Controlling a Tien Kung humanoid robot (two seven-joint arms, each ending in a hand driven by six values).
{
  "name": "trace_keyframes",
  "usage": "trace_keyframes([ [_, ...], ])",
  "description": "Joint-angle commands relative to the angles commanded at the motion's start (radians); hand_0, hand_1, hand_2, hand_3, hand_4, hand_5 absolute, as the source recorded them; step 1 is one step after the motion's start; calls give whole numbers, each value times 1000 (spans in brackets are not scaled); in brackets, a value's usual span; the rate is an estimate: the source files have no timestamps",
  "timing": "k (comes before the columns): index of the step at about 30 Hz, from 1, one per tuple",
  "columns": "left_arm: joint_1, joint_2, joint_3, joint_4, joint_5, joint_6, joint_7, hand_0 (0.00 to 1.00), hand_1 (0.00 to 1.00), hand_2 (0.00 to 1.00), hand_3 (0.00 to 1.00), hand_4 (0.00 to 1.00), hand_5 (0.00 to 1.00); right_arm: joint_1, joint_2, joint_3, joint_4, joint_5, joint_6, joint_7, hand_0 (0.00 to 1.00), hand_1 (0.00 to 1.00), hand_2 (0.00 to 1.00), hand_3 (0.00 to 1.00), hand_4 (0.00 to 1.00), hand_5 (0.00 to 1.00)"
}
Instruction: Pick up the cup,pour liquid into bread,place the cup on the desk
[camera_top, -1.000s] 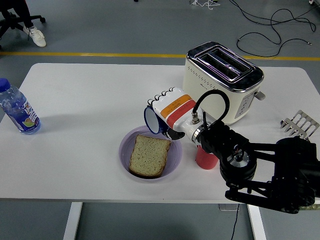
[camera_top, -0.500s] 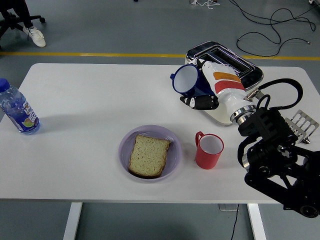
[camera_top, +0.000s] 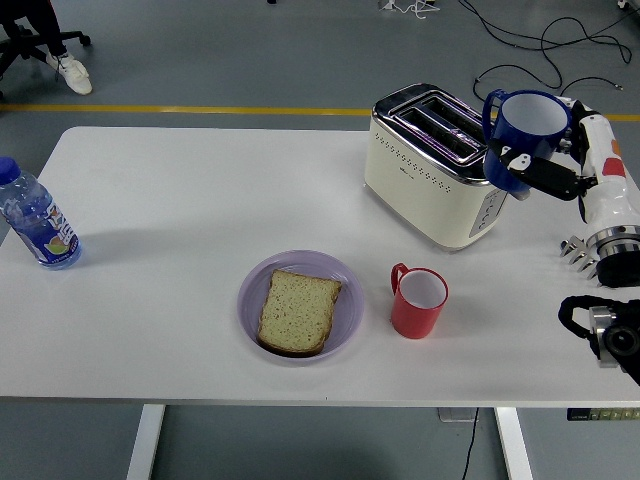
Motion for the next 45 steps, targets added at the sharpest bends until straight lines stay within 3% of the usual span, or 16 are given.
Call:
trace_keyframes([
  [8, 0, 5, 10, 0, -6, 3, -3, 649, 689, 706, 590, 304, 882, -122, 1, 81, -165, -23, 0, 194, 527, 477, 556, 582, 585, 2],
  [13, -4, 6, 9, 0, 1, 3, -3, 648, 688, 706, 590, 305, 886, -154, 38, 82, -279, 96, 0, 362, 539, 480, 557, 582, 581, 2],
  [21, -13, 8, 4, 0, 6, 4, -3, 647, 689, 707, 591, 304, 886, -174, 82, 32, -398, 257, 0, 650, 548, 490, 564, 589, 577, 11],
  [24, -16, 8, 5, 0, 0, 6, -3, 648, 689, 707, 591, 301, 887, -191, 101, 13, -437, 296, 0, 719, 554, 497, 570, 588, 580, 27],
  [31, -21, 8, 7, 0, -2, 8, -4, 648, 689, 707, 593, 301, 888, -217, 126, -20, -503, 319, 0, 804, 560, 499, 576, 588, 587, 46],
  [45, -30, 9, 12, 0, -8, 11, -3, 648, 689, 708, 593, 299, 885, -210, 134, -90, -623, 265, 0, 812, 591, 512, 584, 590, 603, 24],
])
